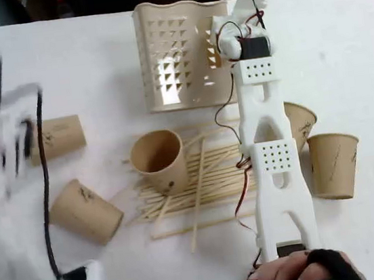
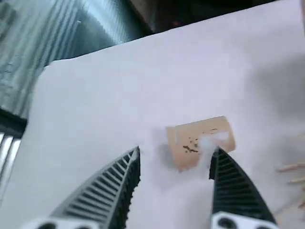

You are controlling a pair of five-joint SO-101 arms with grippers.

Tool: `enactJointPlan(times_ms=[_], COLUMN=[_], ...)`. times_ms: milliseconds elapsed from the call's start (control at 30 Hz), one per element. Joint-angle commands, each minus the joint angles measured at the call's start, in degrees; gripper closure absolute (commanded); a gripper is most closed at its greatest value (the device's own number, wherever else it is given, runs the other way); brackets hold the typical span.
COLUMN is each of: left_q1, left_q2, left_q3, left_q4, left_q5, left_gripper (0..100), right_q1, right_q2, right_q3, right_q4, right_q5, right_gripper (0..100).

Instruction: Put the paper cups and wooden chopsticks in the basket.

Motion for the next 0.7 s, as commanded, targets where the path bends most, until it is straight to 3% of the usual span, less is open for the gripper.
enactJointPlan(times_ms=[0, 200, 367, 533, 667], left_q1=[6.2, 15.1, 19.0, 19.4, 20.2], left_q2=[20.8, 45.1, 61.8, 75.7, 80.0], left_q3=[-27.8, -56.5, -75.6, -84.4, -84.9], left_q4=[4.5, 5.4, -2.0, -14.2, -17.9], left_q5=[4.5, 8.2, 11.4, 14.9, 19.7], left_gripper=[76, 76, 76, 76, 76], right_q1=[1.1, 1.2, -0.1, -1.6, -2.1], right_q2=[-6.5, -11.1, -14.3, -14.4, -14.4], right_q3=[-2.8, -2.8, -2.8, -2.7, -2.7], right_q4=[0.2, 0.7, 1.4, 1.4, 0.8], right_q5=[-0.8, -0.8, -0.8, -0.8, 1.1], right_gripper=[98.2, 98.2, 98.2, 98.1, 98.1])
